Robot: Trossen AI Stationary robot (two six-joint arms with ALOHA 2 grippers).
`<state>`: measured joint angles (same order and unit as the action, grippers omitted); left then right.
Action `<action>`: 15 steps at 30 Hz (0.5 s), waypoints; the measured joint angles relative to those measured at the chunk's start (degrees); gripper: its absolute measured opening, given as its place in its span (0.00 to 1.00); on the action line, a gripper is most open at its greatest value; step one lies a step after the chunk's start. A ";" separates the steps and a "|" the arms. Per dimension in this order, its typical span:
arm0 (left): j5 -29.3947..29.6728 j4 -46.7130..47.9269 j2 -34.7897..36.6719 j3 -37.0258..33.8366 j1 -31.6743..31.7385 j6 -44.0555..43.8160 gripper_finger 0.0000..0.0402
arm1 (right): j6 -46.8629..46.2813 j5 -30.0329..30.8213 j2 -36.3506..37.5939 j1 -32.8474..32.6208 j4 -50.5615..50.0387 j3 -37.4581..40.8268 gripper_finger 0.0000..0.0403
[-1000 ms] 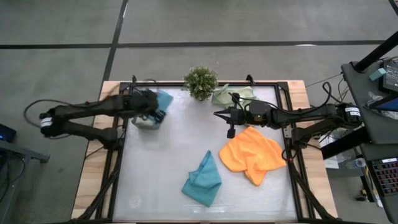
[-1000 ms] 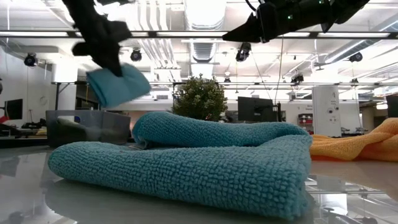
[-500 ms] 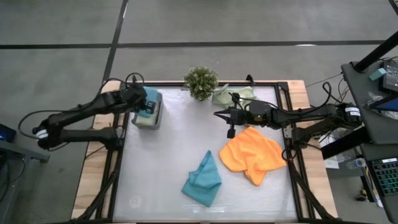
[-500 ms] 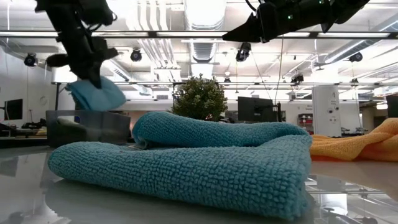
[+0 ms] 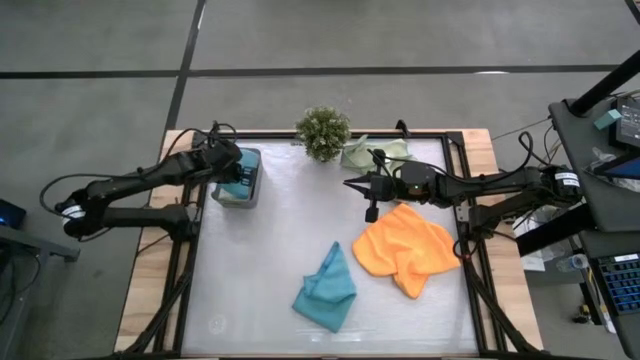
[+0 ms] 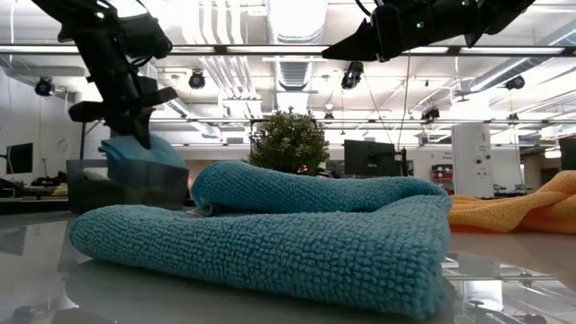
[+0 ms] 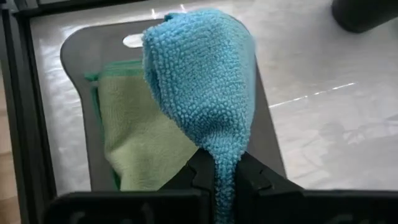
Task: Fold microfiber towels
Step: Put the blue microfiber cloth into the black bin
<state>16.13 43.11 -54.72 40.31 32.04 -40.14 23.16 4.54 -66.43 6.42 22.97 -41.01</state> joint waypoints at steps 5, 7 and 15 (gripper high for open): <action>-0.04 1.25 0.00 -1.15 1.18 0.24 0.01 | 0.46 0.00 0.00 0.00 0.01 0.00 0.02; -0.03 0.42 0.00 -2.43 1.59 0.01 0.01 | 0.50 0.02 0.00 0.00 0.01 0.00 0.02; 0.13 -1.06 -0.02 -5.52 1.76 -1.09 0.08 | 0.73 0.02 0.02 0.00 0.02 -0.02 0.02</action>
<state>16.26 42.05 -54.74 34.79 33.80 -41.22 23.88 4.56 -66.41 6.42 22.99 -41.04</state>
